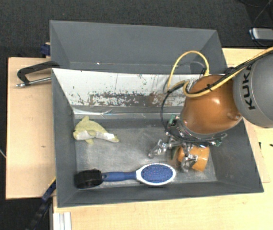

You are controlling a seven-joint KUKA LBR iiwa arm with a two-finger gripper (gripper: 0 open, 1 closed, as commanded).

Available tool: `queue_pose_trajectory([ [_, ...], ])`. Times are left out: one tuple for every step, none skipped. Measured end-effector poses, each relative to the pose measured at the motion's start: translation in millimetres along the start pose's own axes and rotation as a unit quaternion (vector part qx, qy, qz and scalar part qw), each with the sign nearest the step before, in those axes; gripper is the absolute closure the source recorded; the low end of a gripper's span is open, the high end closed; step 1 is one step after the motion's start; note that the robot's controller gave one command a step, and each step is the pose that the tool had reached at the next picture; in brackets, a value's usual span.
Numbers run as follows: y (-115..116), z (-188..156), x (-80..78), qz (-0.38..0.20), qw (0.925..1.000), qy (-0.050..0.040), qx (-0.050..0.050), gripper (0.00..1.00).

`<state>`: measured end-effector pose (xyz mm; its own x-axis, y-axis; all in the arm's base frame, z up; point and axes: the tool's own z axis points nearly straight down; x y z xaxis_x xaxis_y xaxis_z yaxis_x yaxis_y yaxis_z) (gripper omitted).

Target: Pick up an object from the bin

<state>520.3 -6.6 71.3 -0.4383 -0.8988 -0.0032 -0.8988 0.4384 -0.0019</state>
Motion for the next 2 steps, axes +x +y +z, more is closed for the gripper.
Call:
queue_pose_trajectory([
  [41.6, -2.4, -31.8, -0.135, 0.9908, -0.0032, 0.008, 0.0],
  [53.5, -2.3, -63.8, -0.193, 0.9812, -0.0045, 0.009, 0.0],
])
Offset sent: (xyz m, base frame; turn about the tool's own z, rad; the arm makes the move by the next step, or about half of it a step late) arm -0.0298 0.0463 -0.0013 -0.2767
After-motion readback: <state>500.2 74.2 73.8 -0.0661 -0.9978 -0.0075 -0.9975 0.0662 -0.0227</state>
